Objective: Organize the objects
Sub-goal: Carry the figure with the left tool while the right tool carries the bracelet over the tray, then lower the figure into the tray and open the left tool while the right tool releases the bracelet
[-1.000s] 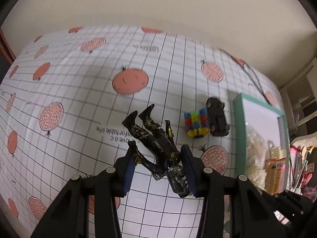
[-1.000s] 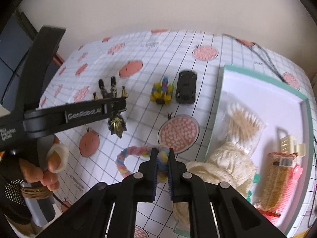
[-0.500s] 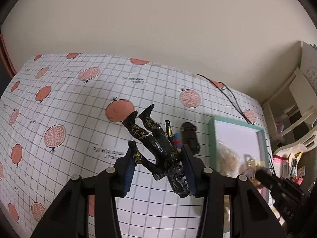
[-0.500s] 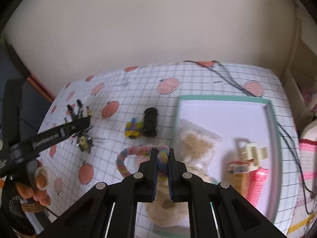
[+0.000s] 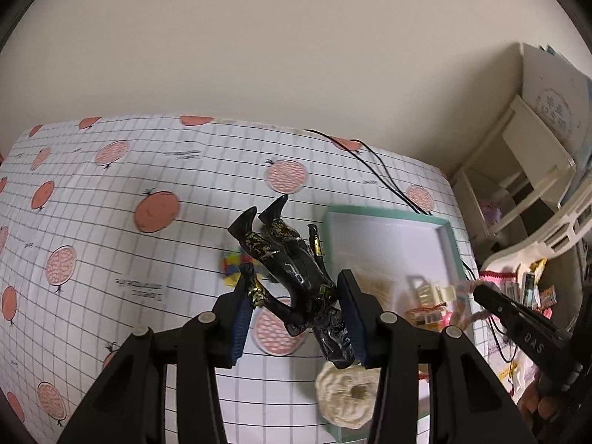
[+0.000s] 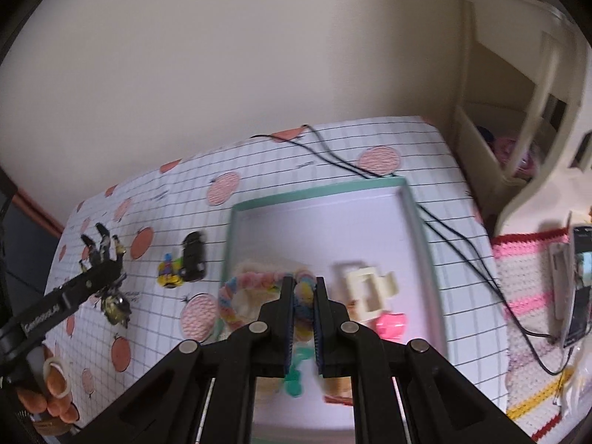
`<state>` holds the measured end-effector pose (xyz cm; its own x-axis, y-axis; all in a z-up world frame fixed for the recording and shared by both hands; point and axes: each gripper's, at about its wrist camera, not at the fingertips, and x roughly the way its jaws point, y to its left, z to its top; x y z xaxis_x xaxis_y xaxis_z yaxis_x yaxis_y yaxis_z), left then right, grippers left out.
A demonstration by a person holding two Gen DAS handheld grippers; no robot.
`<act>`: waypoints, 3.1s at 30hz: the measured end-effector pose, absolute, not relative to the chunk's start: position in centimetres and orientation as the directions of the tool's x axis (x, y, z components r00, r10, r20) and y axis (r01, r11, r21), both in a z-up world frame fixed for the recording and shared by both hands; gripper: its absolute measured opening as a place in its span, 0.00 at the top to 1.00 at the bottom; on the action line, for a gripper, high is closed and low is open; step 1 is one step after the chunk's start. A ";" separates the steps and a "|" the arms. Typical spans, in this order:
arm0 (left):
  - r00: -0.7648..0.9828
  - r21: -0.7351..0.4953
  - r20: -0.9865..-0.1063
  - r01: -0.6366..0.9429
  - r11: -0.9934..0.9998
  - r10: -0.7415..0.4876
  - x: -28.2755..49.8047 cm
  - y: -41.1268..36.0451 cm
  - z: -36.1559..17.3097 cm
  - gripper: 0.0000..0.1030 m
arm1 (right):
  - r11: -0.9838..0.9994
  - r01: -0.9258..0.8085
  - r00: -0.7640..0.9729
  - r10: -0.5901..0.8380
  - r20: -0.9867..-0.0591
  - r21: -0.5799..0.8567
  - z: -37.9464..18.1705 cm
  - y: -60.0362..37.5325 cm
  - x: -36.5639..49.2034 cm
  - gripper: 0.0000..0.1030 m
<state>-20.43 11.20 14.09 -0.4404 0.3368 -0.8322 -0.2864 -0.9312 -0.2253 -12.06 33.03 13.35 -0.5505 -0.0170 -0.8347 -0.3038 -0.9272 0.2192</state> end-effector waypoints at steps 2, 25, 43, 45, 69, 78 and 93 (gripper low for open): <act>-0.434 -0.228 -0.832 -0.301 -0.926 0.346 -20.2 12.1 14.1 0.55 | -0.918 -0.327 -0.550 -0.007 -0.835 0.224 13.2 34.1 -11.7 0.91; -0.378 -0.235 -0.826 -0.444 -0.865 0.418 -18.2 19.7 12.0 0.55 | -0.839 -0.487 -0.554 0.083 -0.829 0.241 10.7 39.8 -10.3 0.91; -0.334 -0.219 -0.853 -0.469 -0.856 0.401 -18.0 22.2 8.4 0.55 | -0.856 -0.474 -0.520 0.084 -0.850 0.206 7.9 38.1 -11.7 0.90; -0.331 -0.218 -0.855 -0.468 -0.856 0.399 -17.9 22.3 8.3 0.55 | -0.860 -0.472 -0.508 0.085 -0.857 0.194 7.8 37.8 -11.9 0.89; -0.363 -0.214 -0.839 -0.465 -0.859 0.406 -18.2 21.2 10.8 0.53 | -0.882 -0.443 -0.498 0.092 -0.862 0.162 10.4 36.1 -12.2 0.75; -0.405 -0.203 -0.833 -0.410 -0.889 0.377 -19.0 19.0 12.6 0.38 | -0.911 -0.391 -0.532 0.106 -0.840 0.133 12.7 34.4 -12.3 0.43; -0.454 -0.129 -0.862 -0.235 -0.963 0.226 -21.2 13.8 12.2 0.20 | -0.929 -0.355 -0.548 0.120 -0.828 0.100 13.6 33.0 -12.6 0.13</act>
